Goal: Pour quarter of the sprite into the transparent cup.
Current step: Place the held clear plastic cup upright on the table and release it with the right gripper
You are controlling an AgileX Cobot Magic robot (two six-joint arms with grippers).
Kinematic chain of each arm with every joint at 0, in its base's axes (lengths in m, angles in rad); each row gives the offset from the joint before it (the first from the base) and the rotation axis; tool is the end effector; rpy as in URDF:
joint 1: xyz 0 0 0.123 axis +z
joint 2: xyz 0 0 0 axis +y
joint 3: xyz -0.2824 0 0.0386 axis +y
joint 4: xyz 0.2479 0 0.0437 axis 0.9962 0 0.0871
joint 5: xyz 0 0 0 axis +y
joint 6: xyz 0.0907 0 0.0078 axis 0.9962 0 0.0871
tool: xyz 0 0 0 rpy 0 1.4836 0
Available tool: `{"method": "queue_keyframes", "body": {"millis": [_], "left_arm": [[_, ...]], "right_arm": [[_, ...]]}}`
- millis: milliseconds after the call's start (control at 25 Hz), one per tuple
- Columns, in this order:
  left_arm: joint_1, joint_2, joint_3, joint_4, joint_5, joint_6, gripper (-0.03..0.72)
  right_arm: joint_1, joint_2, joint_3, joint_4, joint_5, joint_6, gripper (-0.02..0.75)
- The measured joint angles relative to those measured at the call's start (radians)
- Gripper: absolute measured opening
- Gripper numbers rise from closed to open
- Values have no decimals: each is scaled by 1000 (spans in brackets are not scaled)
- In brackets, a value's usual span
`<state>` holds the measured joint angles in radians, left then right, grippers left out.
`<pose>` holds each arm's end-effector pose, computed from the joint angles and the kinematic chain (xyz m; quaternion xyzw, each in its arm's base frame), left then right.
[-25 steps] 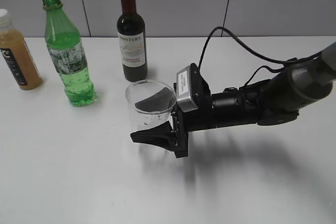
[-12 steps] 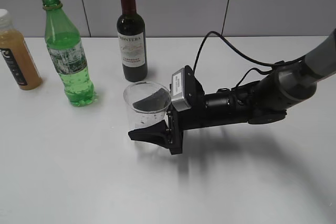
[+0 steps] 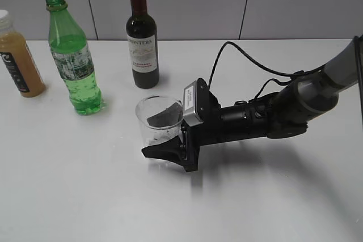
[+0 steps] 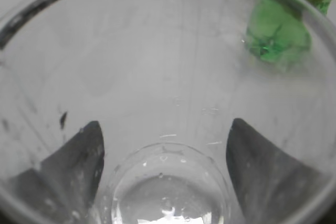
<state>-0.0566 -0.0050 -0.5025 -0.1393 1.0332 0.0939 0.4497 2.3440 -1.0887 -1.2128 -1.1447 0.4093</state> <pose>-0.0058 -0.0106 0.2807 0.0653 0.8394 -0.0596 0.5363 0.3128 0.2372 0.0527 -0.5429 0.5769 0.4270 0.4360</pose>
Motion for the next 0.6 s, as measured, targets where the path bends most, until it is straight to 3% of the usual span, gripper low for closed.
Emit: {"method": "queue_keyframes", "body": {"millis": [200, 400, 600], "left_arm": [[0, 0, 0, 0, 0, 0, 237], [0, 0, 0, 0, 0, 0, 237], [0, 0, 0, 0, 0, 0, 237]], "right_arm": [[0, 0, 0, 3, 23, 0, 560], [0, 0, 0, 6, 36, -31, 669], [-1, 0, 0, 10, 39, -38, 689]]}}
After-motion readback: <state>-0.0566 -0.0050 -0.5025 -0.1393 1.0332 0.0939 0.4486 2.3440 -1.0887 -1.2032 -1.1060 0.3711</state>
